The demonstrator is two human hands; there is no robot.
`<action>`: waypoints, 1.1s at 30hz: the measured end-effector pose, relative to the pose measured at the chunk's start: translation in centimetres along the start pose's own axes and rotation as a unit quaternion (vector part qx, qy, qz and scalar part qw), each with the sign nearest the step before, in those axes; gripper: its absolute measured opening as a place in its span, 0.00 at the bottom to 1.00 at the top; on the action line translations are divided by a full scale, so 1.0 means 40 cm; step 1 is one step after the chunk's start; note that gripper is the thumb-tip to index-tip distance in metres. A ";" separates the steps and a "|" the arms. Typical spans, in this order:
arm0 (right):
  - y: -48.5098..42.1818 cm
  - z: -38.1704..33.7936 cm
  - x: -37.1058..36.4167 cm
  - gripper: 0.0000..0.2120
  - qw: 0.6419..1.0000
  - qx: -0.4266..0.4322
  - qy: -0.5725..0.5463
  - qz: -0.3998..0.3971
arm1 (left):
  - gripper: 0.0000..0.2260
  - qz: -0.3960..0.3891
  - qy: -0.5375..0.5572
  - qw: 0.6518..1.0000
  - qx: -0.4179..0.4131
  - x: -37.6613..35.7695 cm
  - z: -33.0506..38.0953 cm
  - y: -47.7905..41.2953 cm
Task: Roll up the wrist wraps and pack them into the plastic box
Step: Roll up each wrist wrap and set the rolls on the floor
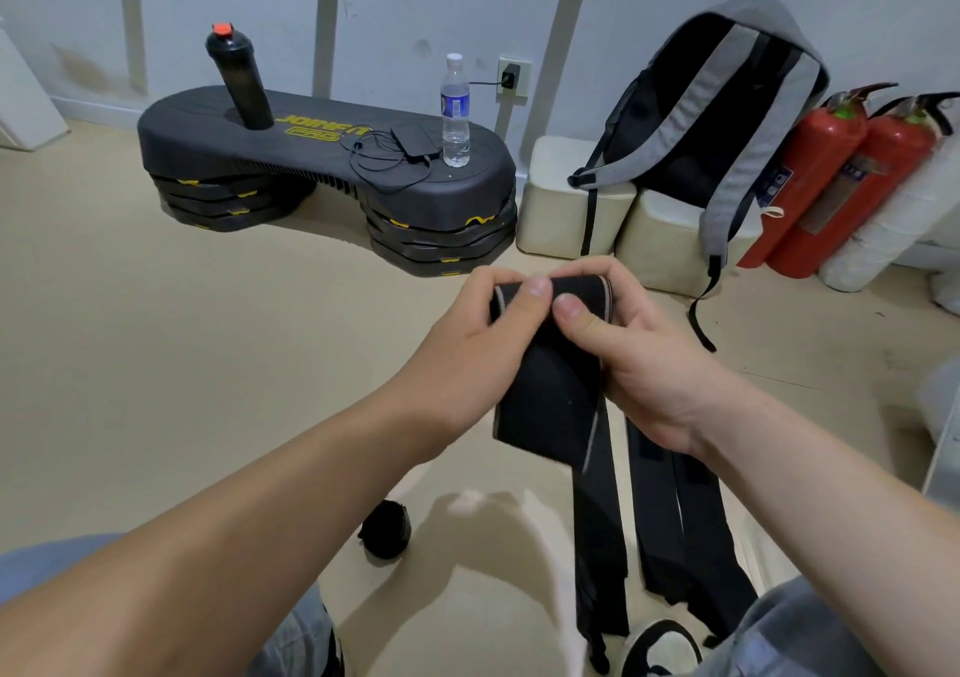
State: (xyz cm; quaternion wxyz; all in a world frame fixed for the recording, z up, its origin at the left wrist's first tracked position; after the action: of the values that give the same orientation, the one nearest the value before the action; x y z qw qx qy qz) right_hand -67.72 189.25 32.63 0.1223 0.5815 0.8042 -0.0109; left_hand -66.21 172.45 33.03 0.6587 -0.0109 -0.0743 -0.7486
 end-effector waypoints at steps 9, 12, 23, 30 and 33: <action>-0.004 -0.002 0.002 0.20 1.000 -0.009 0.007 -0.027 | 0.20 0.037 -0.005 0.999 0.024 0.003 -0.008 -0.012; -0.002 -0.011 -0.010 0.21 0.998 -0.061 0.004 -0.035 | 0.12 0.044 -0.112 0.990 -0.068 0.004 0.008 0.005; 0.005 0.019 -0.015 0.22 0.997 -0.068 0.020 -0.020 | 0.15 0.039 -0.154 0.985 -0.069 0.007 0.009 0.012; 0.002 0.000 -0.026 0.11 0.996 0.043 0.067 -0.029 | 0.34 0.006 0.077 0.990 0.118 0.010 -0.010 -0.022; -0.004 -0.011 -0.017 0.15 0.997 0.030 0.067 -0.021 | 0.31 -0.020 0.095 0.989 0.114 0.011 -0.005 -0.021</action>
State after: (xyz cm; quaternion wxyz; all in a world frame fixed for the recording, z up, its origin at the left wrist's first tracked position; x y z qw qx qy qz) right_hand -67.73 188.64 33.17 0.0507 0.5675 0.8218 0.0016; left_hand -67.09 172.10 32.78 0.6449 0.1368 -0.0965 -0.7457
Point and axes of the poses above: each hand's wrist, its own y-axis away from the middle knuckle, its own x-axis out of the back of the hand, z = x × y, the point moved 1 cm from there along -y, towards the middle knuckle, and after that the axes turned 1 degree about -x, right-handed, at the moved point
